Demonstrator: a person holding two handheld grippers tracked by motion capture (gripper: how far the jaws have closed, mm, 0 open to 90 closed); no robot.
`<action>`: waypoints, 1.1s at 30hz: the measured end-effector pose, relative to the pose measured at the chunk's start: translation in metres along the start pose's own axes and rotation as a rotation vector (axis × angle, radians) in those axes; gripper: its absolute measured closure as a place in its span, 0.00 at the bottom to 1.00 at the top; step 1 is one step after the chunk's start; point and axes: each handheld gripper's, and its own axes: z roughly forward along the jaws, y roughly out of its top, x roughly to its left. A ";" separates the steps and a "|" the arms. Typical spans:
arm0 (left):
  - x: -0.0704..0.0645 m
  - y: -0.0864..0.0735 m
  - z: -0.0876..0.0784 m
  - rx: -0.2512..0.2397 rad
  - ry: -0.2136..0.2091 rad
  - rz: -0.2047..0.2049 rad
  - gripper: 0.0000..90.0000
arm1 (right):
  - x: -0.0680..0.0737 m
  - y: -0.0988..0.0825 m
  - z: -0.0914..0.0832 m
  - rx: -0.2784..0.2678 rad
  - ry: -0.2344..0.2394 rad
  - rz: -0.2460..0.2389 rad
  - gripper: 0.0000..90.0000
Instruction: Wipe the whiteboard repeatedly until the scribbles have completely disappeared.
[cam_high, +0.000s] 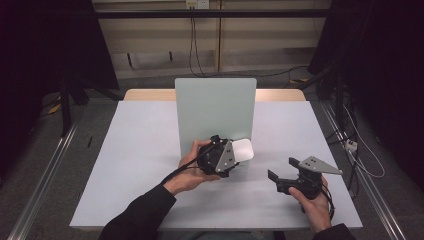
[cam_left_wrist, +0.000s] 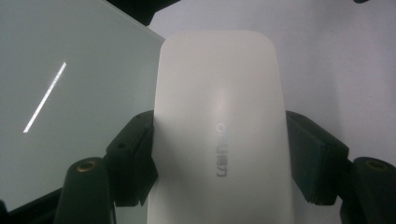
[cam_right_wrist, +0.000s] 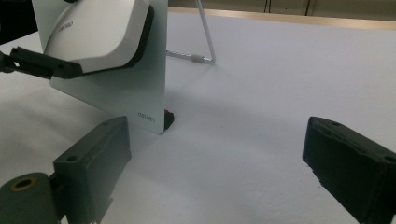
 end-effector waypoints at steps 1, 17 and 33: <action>-0.001 0.000 0.000 0.010 -0.006 0.013 0.35 | 0.000 0.000 0.000 0.000 0.000 0.000 0.09; -0.016 -0.013 0.006 0.079 -0.084 0.044 0.35 | 0.000 0.000 0.000 0.000 -0.002 0.001 0.09; 0.030 0.001 -0.026 0.000 0.027 -0.014 0.35 | 0.000 0.000 0.000 0.002 -0.001 0.002 0.09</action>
